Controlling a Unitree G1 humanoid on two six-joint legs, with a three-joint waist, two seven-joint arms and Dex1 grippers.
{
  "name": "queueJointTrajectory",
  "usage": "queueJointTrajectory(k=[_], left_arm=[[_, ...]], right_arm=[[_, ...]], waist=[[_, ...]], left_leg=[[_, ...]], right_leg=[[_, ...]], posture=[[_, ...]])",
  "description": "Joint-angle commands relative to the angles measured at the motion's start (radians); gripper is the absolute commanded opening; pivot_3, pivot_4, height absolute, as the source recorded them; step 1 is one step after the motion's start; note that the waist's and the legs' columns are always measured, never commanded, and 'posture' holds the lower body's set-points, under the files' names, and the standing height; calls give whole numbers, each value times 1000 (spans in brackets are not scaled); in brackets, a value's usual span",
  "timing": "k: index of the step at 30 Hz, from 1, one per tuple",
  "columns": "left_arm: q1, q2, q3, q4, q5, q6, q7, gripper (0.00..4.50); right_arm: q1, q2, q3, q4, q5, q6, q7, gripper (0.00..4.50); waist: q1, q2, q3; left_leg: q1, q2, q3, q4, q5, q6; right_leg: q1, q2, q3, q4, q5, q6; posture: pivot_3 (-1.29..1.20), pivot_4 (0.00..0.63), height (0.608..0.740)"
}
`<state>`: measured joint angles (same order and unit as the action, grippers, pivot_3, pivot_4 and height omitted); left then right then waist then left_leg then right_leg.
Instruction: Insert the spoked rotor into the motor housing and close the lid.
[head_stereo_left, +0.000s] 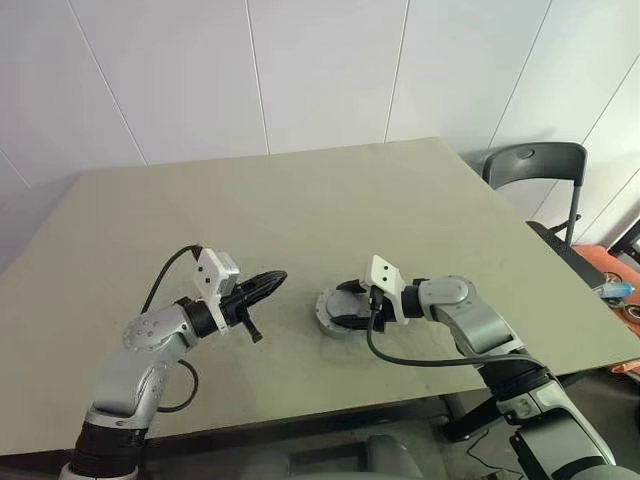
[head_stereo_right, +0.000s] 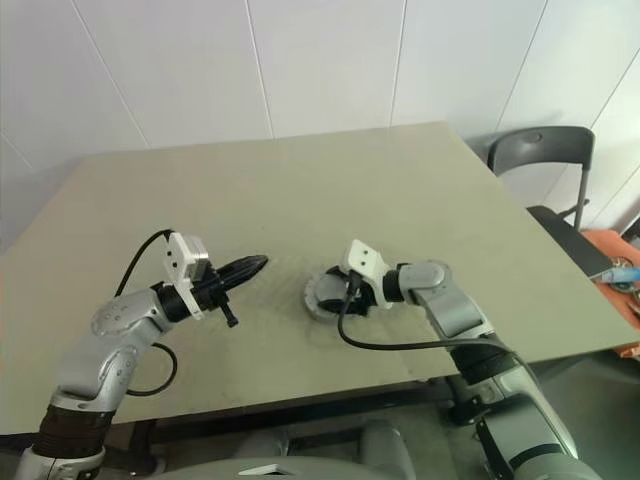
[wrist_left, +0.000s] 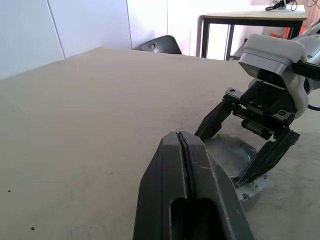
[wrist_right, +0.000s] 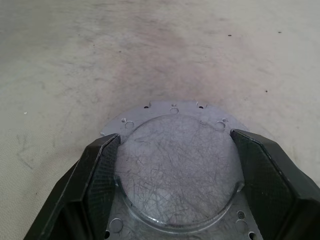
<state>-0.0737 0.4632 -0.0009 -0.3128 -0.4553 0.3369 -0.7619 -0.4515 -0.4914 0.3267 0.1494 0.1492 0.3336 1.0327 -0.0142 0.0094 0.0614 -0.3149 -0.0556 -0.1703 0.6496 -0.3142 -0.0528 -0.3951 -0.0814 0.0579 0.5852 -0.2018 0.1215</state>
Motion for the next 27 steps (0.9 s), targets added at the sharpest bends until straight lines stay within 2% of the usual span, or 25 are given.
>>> queueJointTrajectory(k=[1,4,9,14,21,27], left_arm=[[-22,0,0,-30,1,-7,5,0],[-23,4,7,-26,-5,-7,-1,0],[-38,0,-11,7,11,-9,-5,0],[-134,-34,-88,201,94,-68,-41,0],[-281,-86,-192,437,208,-179,-100,0],[-319,-103,-227,510,213,-213,-197,0]], right_arm=[[31,-47,10,-16,-13,79,30,3185],[38,-44,3,-27,-2,89,26,3185],[28,-33,0,-23,-11,80,11,3185],[15,-21,1,-22,-7,81,7,3185],[11,-7,-1,-26,-6,86,-2,3185],[15,0,-4,-29,-5,89,-11,3185]], waist=[[1,0,0],[3,0,0],[3,0,-1],[6,0,-1],[1,-1,-1],[1,-1,-1]], left_leg=[[0,0,0,0,0,0],[3,0,0,-2,0,0],[-3,0,0,-3,0,0],[-3,0,0,-1,0,0],[-3,0,0,-1,0,0],[-3,0,0,-1,0,0]], right_leg=[[0,0,0,0,0,0],[-2,0,0,-1,0,1],[-9,-1,0,-1,2,5],[-7,0,0,-1,0,1],[-8,0,0,-1,2,4],[-8,0,0,0,2,4]], posture=[[0,0,740],[0,0,740],[0,0,740],[0,0,740],[0,0,740],[0,0,740]])
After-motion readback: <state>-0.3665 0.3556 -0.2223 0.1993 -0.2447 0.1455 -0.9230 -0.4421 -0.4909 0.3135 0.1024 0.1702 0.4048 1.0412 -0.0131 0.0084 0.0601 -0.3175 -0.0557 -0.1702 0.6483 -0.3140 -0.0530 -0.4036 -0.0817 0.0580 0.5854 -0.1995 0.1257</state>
